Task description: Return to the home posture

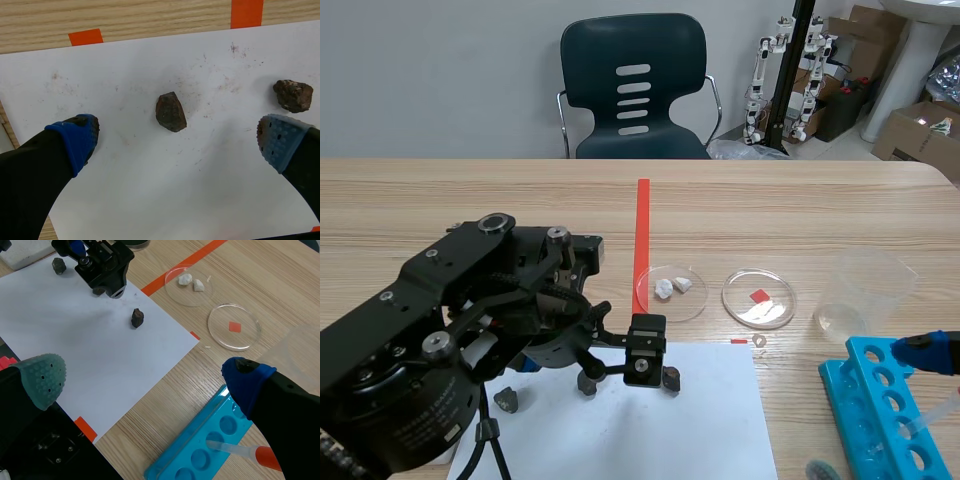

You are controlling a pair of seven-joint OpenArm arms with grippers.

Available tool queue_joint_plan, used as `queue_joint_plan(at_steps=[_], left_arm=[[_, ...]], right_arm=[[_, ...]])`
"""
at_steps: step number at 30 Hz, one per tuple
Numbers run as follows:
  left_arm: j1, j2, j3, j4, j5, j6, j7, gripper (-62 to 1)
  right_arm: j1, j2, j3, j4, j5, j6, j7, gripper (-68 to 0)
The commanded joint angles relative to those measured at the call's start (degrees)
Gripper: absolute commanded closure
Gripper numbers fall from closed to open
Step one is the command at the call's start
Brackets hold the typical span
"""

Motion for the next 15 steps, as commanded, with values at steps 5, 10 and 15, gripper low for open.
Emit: queue_joint_plan(at_steps=[5, 10, 15], left_arm=[[-0.3, 0.1, -0.2, 0.3, 0.0, -0.2, -0.3, -62.3], [-0.3, 0.0, -1.2, 0.3, 0.0, -0.2, -0.3, -62.3], [-0.1, -1.8, -1.3, 1.4, -0.5, -0.1, -1.2, -62.3]], right_arm=[[-0.1, 0.0, -0.2, 0.8, 0.6, 0.2, 1.1, -67.9], [-0.1, 0.0, -0.2, 0.8, 0.6, 0.2, 1.1, -67.9], [-0.1, 0.0, -0.2, 0.8, 0.6, 0.2, 1.1, -67.9]])
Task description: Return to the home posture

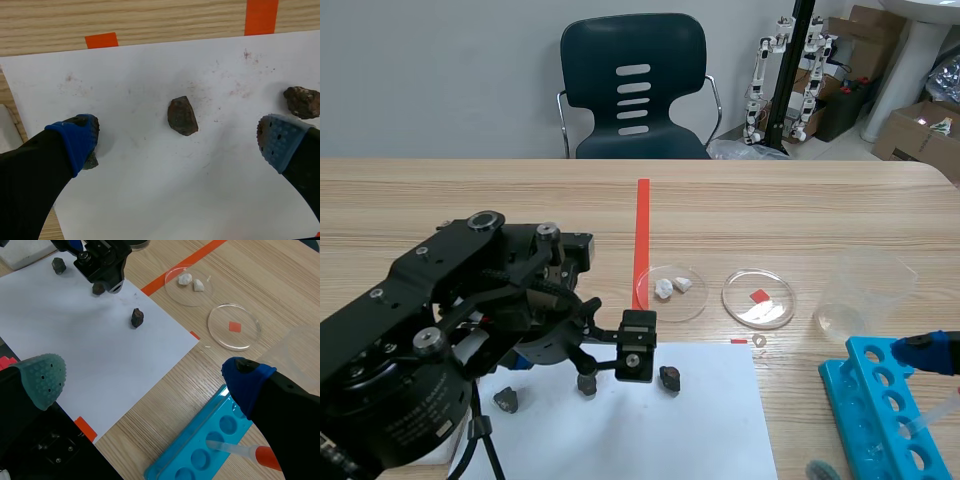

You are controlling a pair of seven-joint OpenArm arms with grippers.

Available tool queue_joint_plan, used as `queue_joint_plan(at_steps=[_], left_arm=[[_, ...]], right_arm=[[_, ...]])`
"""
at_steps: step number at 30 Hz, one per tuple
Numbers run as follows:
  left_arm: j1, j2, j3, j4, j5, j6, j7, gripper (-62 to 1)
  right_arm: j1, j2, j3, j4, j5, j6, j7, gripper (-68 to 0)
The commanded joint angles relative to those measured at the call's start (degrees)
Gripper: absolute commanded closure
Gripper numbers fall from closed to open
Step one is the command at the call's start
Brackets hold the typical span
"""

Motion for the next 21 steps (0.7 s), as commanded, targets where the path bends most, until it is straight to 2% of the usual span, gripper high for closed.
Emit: queue_joint_plan(at_steps=[1, 5, 8, 12, 16, 19, 21], left_arm=[[0.1, -1.5, 0.0, 2.0, -0.9, -0.1, -2.0, -62.3], [2.2, -4.1, 0.0, 5.9, -3.7, -0.1, -7.6, -62.3], [4.7, -6.4, 0.0, 9.5, -4.0, -0.1, -13.6, -62.3], [8.4, -10.3, -0.3, 13.6, -5.3, -0.1, -23.8, -62.3], [13.7, -13.5, -3.5, 17.7, -6.5, -0.8, -32.9, -62.3], [18.4, -15.5, -7.4, 20.7, -7.0, -3.9, -38.1, -62.3], [21.6, -16.6, -10.3, 22.4, -8.0, -9.2, -41.7, -62.3]], right_arm=[[-0.1, 0.0, -0.2, 0.8, 0.6, 0.2, 1.1, -67.9], [-0.1, 0.0, -0.2, 0.8, 0.6, 0.2, 1.1, -67.9], [-0.1, 0.0, -0.2, 0.8, 0.6, 0.2, 1.1, -67.9], [-0.1, 0.0, -0.2, 0.8, 0.6, 0.2, 1.1, -67.9], [-0.1, 0.0, -0.2, 0.8, 0.6, 0.2, 1.1, -67.9], [-0.1, 0.0, -0.2, 0.8, 0.6, 0.2, 1.1, -67.9], [-0.1, 0.0, -0.2, 0.8, 0.6, 0.2, 1.1, -67.9]])
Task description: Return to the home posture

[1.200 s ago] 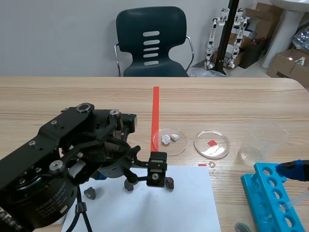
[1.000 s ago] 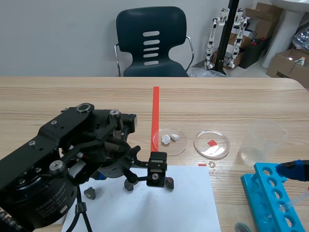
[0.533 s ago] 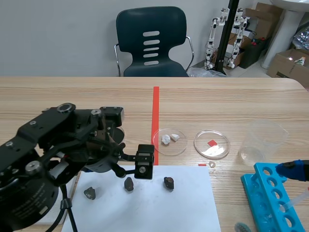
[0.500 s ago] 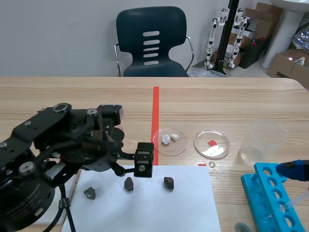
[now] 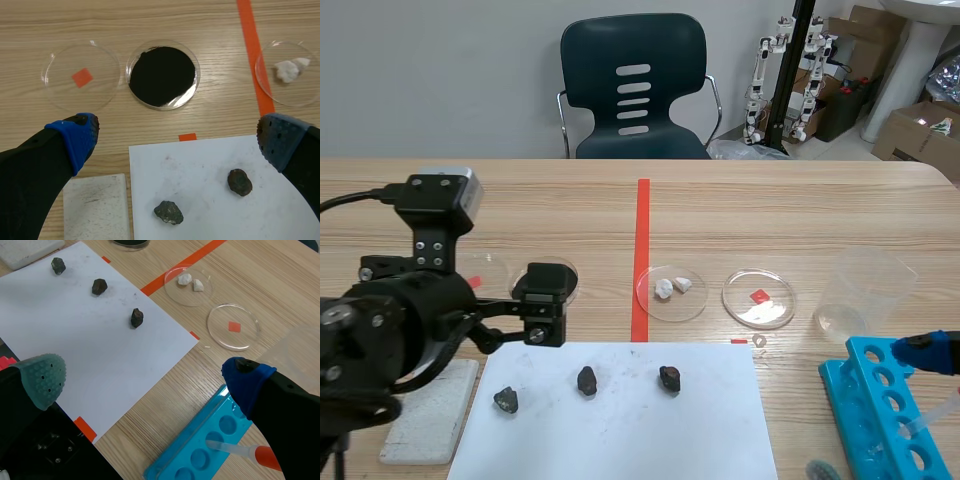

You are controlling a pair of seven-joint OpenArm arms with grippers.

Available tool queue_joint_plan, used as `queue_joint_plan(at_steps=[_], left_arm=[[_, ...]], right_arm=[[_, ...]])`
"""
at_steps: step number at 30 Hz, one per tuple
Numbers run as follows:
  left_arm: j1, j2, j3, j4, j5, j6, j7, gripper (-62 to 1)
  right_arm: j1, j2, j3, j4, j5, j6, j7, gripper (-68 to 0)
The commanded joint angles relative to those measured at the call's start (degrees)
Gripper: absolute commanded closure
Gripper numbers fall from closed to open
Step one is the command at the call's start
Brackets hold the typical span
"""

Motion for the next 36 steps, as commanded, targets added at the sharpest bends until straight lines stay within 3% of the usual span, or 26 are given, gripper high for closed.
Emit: queue_joint_plan(at_steps=[1, 4, 11, 17, 24, 29, 36], left_arm=[[2.3, -0.6, -1.7, 2.0, 0.2, -4.8, -3.1, -62.3], [7.1, -1.8, -5.7, 4.0, 0.2, -12.7, -8.1, -62.3], [18.2, -2.4, -13.8, 7.3, 0.2, -25.6, -19.3, -62.3], [26.0, -2.4, -18.5, 7.5, 0.6, -33.7, -27.5, -62.3], [32.5, -2.4, -23.1, 7.8, 0.7, -39.7, -34.6, -62.3], [34.2, -2.4, -25.6, 8.2, 3.9, -46.6, -34.8, -62.3], [34.8, -2.4, -27.4, 8.1, 3.9, -47.0, -35.7, -62.3]], right_arm=[[-0.1, 0.0, -0.2, 0.8, 0.6, 0.2, 1.1, -67.9], [-0.1, 0.0, -0.2, 0.8, 0.6, 0.2, 1.1, -67.9], [-0.1, 0.0, -0.2, 0.8, 0.6, 0.2, 1.1, -67.9], [-0.1, 0.0, -0.2, 0.8, 0.6, 0.2, 1.1, -67.9], [-0.1, 0.0, -0.2, 0.8, 0.6, 0.2, 1.1, -67.9], [-0.1, 0.0, -0.2, 0.8, 0.6, 0.2, 1.1, -67.9], [-0.1, 0.0, -0.2, 0.8, 0.6, 0.2, 1.1, -67.9]])
